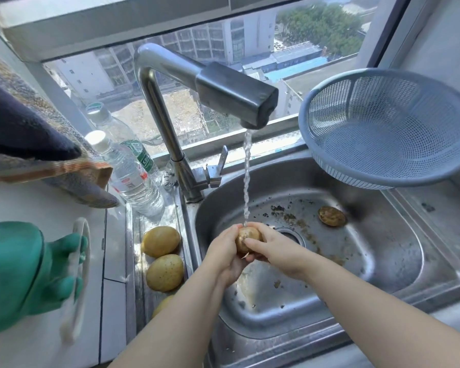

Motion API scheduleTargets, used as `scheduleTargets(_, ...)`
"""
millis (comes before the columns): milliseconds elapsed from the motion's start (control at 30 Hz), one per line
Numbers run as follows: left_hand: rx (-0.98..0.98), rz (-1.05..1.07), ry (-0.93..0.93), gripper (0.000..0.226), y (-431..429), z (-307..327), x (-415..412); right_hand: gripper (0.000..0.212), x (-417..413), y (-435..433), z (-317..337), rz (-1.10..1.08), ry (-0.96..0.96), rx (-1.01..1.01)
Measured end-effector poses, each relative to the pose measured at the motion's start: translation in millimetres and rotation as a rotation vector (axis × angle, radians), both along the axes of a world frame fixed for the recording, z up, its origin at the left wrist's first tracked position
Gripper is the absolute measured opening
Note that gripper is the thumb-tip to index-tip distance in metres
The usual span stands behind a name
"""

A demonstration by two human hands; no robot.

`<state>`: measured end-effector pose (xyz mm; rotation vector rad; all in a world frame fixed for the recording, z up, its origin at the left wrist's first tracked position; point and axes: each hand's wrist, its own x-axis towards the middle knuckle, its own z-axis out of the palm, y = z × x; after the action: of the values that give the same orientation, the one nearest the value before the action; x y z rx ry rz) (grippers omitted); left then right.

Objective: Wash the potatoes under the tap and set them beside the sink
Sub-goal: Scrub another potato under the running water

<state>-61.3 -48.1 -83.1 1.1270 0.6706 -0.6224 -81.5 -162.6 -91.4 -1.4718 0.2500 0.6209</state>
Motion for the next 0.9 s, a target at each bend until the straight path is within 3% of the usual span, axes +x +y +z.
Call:
scheduleTargets(100, 0.003, -0.049, -0.003, 0.022, -4, 2, -2, 0.032, -1, 4, 3, -0.005, -0.108, -0.172)
scheduleTargets(200, -0.033, -0.005, 0.005, 0.026, -4, 4, -3, 0.026, 1, 11, 0, -0.097, -0.111, -0.176)
scheduleTargets(400, -0.026, -0.005, 0.009, 0.023, 9, 7, 1, 0.024, 7, -2, 5, -0.031, 0.035, 0.227)
scheduleTargets(567, -0.016, -0.101, -0.059, 0.025, 1, 14, 3, 0.044, 11, -2, 3, -0.089, -0.098, -0.066)
scheduleTargets(700, -0.012, -0.130, -0.071, 0.031, 6, 18, 11, 0.063, 17, -14, 13, 0.042, -0.101, -0.059)
scheduleTargets(767, -0.003, -0.151, -0.077, 0.033, 6, 19, 13, 0.060, 20, -18, 18, 0.066, -0.099, -0.047)
scheduleTargets(900, 0.028, -0.204, -0.109, 0.033, 4, 22, 12, 0.042, 18, -11, 22, -0.088, -0.118, -0.043)
